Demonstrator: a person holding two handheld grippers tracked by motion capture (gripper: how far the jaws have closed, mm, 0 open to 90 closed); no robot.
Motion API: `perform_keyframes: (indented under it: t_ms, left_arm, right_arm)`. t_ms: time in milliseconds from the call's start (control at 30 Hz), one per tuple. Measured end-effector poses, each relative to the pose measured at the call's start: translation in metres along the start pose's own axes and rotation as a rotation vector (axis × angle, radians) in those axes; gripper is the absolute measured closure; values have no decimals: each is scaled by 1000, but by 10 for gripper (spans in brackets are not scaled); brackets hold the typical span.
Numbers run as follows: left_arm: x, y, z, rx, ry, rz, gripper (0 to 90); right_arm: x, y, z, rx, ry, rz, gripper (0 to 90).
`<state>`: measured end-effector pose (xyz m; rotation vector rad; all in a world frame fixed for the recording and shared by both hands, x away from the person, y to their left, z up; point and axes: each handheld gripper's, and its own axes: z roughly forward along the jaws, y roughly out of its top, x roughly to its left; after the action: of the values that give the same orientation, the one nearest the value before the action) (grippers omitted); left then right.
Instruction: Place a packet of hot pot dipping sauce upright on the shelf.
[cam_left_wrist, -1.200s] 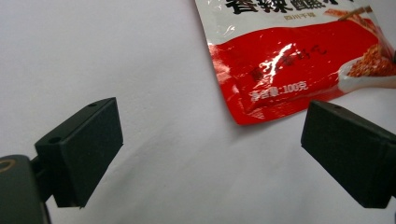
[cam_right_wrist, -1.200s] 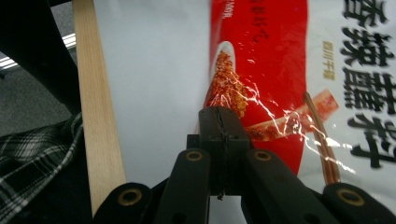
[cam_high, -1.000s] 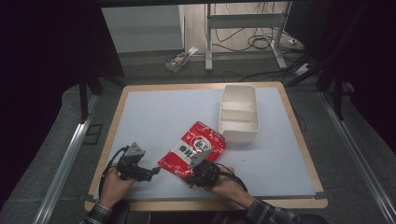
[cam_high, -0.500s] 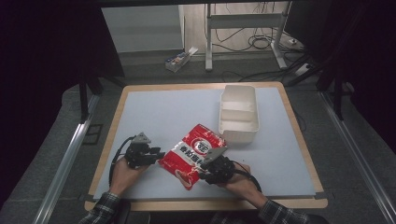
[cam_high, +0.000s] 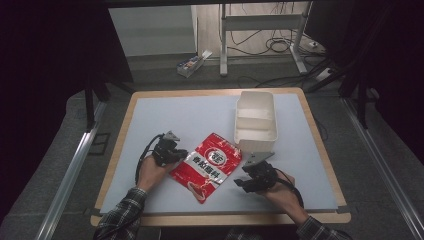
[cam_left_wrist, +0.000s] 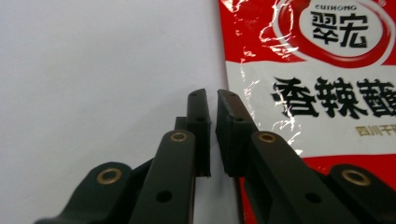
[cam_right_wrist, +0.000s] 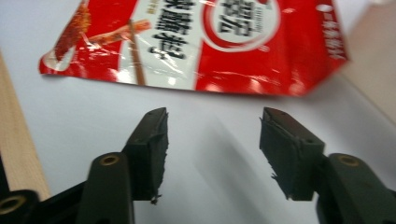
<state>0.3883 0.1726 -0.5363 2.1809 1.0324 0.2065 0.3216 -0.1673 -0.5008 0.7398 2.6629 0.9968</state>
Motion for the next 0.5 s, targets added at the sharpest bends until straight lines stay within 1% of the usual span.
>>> perform_keyframes:
  t_ms: [33, 67, 100, 133, 200, 233, 267, 300, 333, 367, 400, 433, 467, 500]
  left_arm:
    - [0, 1, 2, -4, -27, 0, 892]
    - [0, 1, 2, -4, -27, 0, 899]
    - [-3, 2, 4, 1, -38, 13, 899]
    - [-3, 2, 4, 1, -38, 13, 900]
    - [-7, 4, 5, 10, -55, 32, 900]
    - [-12, 5, 6, 19, -63, 50, 900]
    - [-12, 5, 6, 19, -63, 50, 900]
    - [-14, 5, 7, 21, -84, 59, 900]
    - [-16, 5, 7, 23, -91, 68, 900]
    - [-21, 7, 9, 28, -106, 87, 900]
    - [-21, 7, 9, 28, -106, 87, 900]
    - [-25, 8, 9, 32, -100, 106, 900]
    - [-25, 8, 9, 32, -100, 106, 900]
    - [-26, 8, 9, 32, -95, 111, 900]
  right_arm:
    - [-6, -3, -4, -8, -7, 16, 366]
    - [-6, -3, -4, -8, -7, 16, 366]
    - [-11, -6, -7, -11, -13, 33, 328]
    - [-11, -6, -7, -11, -13, 33, 328]
    - [-16, -10, -9, -12, -31, 42, 275]
    - [-19, -11, -10, -3, -38, 38, 239]
    - [-19, -11, -10, -3, -38, 38, 239]
    - [-22, -14, -11, 0, -49, 50, 192]
    - [-22, -14, -11, 0, -49, 50, 192]
    - [-25, -15, -11, 4, -50, 69, 159]
    - [-27, -16, -10, 8, -51, 78, 145]
    - [-28, -17, -9, 8, -50, 81, 137]
    - [-28, -17, -9, 8, -50, 81, 137]
    - [-30, -18, -7, 16, -37, 96, 114]
